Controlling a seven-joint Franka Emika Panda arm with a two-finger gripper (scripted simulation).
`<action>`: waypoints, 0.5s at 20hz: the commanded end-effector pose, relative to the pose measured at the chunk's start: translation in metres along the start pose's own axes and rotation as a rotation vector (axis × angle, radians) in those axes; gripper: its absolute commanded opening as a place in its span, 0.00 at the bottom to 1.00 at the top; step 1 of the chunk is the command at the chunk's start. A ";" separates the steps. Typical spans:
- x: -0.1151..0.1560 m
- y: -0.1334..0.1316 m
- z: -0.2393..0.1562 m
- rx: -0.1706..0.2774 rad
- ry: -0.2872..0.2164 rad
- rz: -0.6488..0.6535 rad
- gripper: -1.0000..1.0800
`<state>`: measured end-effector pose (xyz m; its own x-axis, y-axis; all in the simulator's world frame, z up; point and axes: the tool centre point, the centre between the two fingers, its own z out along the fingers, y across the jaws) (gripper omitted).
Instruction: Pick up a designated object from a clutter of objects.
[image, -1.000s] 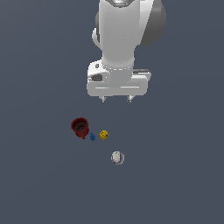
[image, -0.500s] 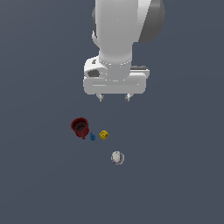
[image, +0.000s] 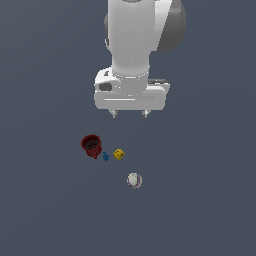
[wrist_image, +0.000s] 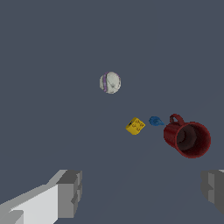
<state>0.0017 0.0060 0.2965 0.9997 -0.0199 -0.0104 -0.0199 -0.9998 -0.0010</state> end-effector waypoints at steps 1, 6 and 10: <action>0.002 0.001 0.009 0.003 -0.001 0.027 0.96; 0.008 0.006 0.038 0.010 0.000 0.114 0.96; 0.013 0.012 0.071 0.016 0.000 0.213 0.96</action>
<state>0.0121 -0.0037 0.2388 0.9811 -0.1930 -0.0110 -0.1932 -0.9811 -0.0132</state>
